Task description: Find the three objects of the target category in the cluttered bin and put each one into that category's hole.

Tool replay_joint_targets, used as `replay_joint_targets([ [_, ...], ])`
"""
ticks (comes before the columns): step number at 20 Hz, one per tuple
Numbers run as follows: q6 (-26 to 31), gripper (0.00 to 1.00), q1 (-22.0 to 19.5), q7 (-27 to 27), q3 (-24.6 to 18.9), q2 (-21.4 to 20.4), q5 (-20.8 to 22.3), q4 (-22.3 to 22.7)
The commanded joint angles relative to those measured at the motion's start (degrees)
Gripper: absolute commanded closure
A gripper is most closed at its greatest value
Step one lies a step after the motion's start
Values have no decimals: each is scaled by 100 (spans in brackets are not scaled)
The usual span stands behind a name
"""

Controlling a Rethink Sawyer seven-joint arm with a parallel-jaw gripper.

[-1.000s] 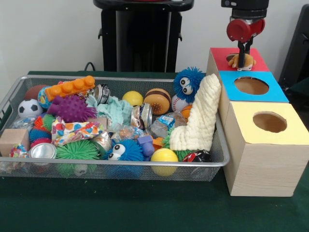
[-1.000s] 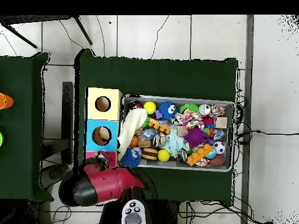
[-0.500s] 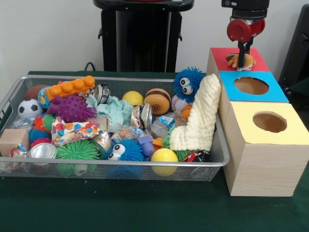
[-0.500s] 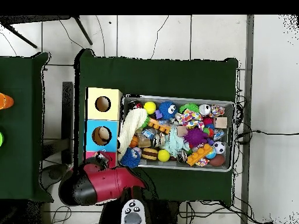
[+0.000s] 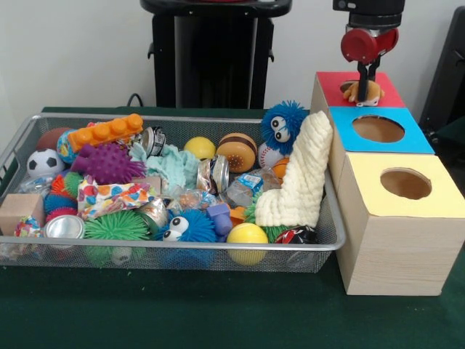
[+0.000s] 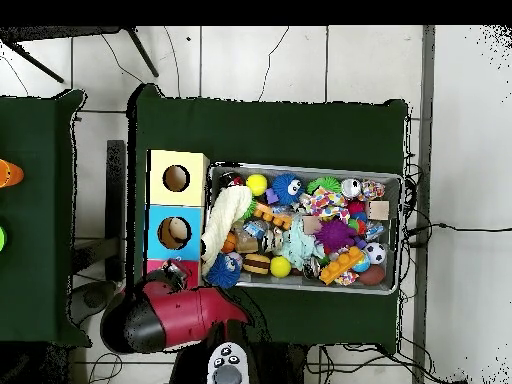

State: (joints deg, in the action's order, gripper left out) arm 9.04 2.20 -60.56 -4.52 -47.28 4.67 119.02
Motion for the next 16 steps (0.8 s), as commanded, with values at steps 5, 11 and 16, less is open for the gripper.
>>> replay_joint_targets([
  [5, -14, 100, -389, -1303, 553, 1424, 376, 1380],
  [11, -1136, 100, -259, -1161, 781, 1398, 868, 1508],
  [16, -1071, 100, -215, -888, 857, 1417, 994, 1493],
])
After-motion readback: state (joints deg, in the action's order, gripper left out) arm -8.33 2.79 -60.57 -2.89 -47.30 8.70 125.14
